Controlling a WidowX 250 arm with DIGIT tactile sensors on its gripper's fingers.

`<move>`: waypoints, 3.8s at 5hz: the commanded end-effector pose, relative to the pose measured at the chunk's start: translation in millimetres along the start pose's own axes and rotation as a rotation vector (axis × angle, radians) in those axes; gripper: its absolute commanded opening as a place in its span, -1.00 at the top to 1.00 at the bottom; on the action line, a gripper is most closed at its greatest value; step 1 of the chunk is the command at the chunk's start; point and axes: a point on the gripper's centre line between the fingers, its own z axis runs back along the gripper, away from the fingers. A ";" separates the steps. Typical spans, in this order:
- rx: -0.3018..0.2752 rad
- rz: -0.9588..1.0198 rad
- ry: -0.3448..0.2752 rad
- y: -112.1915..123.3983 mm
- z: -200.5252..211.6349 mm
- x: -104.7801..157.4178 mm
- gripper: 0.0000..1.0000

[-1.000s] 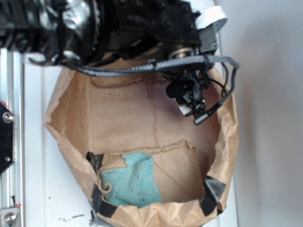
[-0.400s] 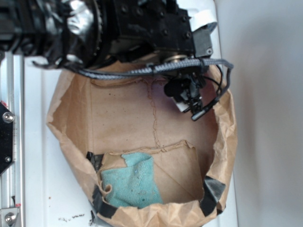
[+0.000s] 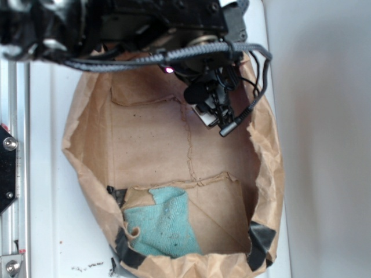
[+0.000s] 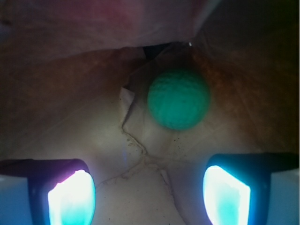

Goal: Grab the green ball.

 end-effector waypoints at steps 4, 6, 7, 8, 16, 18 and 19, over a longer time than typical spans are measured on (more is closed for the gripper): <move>0.081 0.113 -0.190 8.1 -24.0 27.4 -1.00; 0.120 0.089 -0.243 -1.8 -45.2 20.2 -1.00; 0.119 0.118 -0.219 -1.7 -45.2 21.2 1.00; 0.113 0.111 -0.221 -0.8 -43.5 20.3 1.00; -0.080 -0.215 0.156 -12.6 112.9 -43.1 1.00; -0.086 -0.235 0.196 -30.8 114.6 -48.0 1.00; -0.086 -0.226 0.180 -33.4 109.3 -47.6 1.00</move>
